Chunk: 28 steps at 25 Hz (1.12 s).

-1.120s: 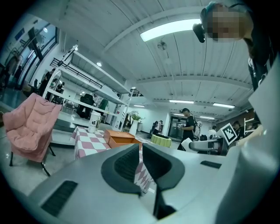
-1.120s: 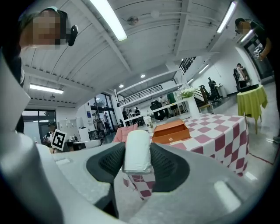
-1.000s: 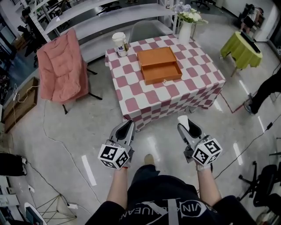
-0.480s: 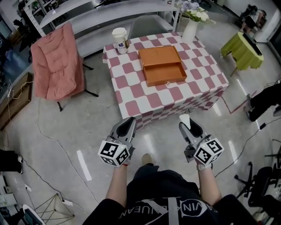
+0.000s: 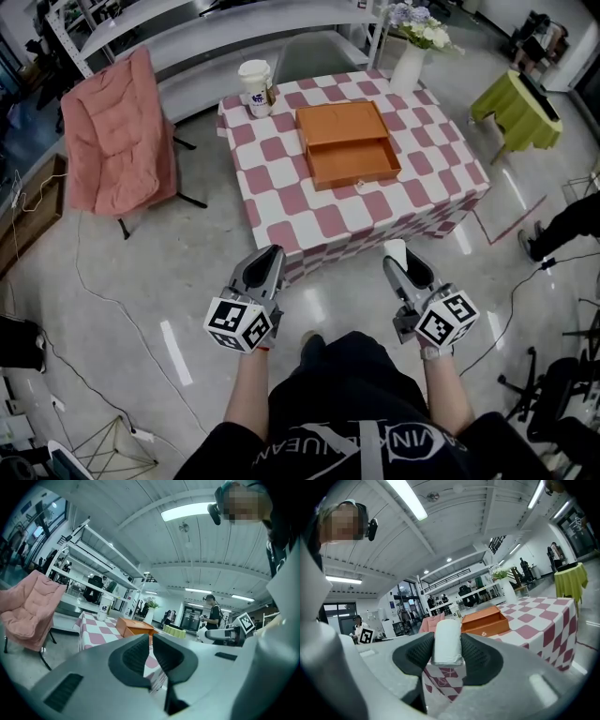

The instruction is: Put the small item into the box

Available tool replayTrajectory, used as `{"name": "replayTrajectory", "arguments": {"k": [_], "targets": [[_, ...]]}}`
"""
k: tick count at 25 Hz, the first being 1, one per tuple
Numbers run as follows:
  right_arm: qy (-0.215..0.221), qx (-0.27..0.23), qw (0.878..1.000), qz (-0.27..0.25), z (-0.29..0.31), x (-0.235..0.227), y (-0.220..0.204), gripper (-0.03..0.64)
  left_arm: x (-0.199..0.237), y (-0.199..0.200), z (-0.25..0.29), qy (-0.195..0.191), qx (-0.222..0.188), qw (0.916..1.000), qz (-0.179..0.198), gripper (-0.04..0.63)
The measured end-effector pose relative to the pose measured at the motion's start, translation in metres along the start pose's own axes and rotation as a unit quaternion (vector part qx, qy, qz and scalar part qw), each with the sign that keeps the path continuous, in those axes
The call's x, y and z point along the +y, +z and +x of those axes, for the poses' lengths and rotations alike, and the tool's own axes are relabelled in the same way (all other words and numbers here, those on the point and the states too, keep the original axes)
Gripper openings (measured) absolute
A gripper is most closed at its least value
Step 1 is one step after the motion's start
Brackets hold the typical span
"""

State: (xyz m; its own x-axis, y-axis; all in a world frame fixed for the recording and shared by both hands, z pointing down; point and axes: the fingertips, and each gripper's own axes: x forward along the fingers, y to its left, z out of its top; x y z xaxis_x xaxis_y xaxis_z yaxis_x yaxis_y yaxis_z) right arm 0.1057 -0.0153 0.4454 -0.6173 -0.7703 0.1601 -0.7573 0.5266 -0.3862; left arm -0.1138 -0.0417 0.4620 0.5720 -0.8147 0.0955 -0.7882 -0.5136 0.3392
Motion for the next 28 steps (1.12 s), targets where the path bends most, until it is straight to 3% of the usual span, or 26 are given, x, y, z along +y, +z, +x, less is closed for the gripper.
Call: {"name": "replayTrajectory", "arguments": {"k": [15, 20, 28], "targets": [[0.008, 0.004, 1.000, 0.011, 0.019, -0.015, 0.000, 0.184, 0.012, -0.001, 0.014, 0.006, 0.009, 0.9999, -0.002, 0.028], [0.021, -0.003, 1.000, 0.017, 0.045, -0.035, 0.013, 0.184, 0.023, 0.011, 0.040, 0.011, 0.006, 0.9999, 0.009, 0.028], [0.035, -0.008, 0.999, 0.023, 0.093, -0.068, 0.041, 0.184, 0.030, 0.031, 0.103, -0.012, 0.010, 0.9997, 0.019, 0.028]]}}
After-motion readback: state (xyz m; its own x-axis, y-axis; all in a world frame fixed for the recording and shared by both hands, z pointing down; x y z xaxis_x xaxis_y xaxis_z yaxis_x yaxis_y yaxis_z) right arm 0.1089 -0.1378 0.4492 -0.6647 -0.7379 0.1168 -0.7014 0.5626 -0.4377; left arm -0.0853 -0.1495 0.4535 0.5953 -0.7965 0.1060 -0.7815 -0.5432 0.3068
